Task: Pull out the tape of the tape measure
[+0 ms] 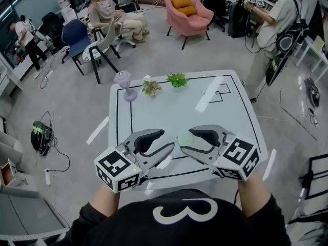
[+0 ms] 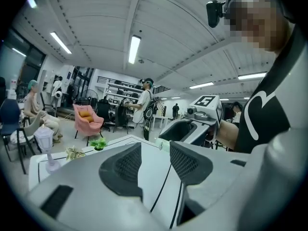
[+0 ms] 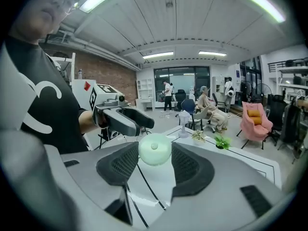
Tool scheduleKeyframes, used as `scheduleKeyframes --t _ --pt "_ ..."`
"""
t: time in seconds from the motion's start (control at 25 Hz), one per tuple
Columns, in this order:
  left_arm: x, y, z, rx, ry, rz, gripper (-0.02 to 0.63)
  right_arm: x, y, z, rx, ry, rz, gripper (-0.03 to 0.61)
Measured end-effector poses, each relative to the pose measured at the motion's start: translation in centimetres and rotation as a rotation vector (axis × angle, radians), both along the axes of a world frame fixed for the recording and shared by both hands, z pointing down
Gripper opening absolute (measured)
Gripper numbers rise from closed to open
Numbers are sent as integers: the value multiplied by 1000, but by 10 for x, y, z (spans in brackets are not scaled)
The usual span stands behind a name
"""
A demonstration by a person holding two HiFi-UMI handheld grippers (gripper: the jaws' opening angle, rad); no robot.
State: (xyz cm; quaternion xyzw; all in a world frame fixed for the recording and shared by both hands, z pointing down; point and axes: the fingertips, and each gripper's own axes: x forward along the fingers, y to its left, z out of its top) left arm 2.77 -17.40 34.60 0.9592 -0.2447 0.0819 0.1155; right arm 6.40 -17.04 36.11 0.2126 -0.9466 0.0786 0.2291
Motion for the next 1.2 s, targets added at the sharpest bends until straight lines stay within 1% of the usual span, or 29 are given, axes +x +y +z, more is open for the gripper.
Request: scheduleKeyframes --t 0.2,0.36,0.44,0.6,0.76,0.92,1.04,1.2 --pt "0 10 -7 28 -29 60 179 -14 11 -11 23 8 -33 218" --pt "-1 16 -8 8 -14 88 166 -16 19 -14 26 28 -50 218" --pt "-2 18 -8 14 -17 92 126 -18 22 -14 23 30 -58 218" --pt "-4 25 -9 30 -36 116 102 -24 25 -20 31 42 -49 218" --pt "-4 32 -12 31 -27 150 47 -25 29 -18 40 32 -63 218" --pt "-7 36 -17 21 -6 162 34 -28 32 -23 58 16 -71 218" --pt "-10 35 -16 28 -14 149 16 -31 32 -25 60 3 -64 218" --pt "-13 36 -15 35 -28 134 14 -34 33 -24 56 -8 -52 218"
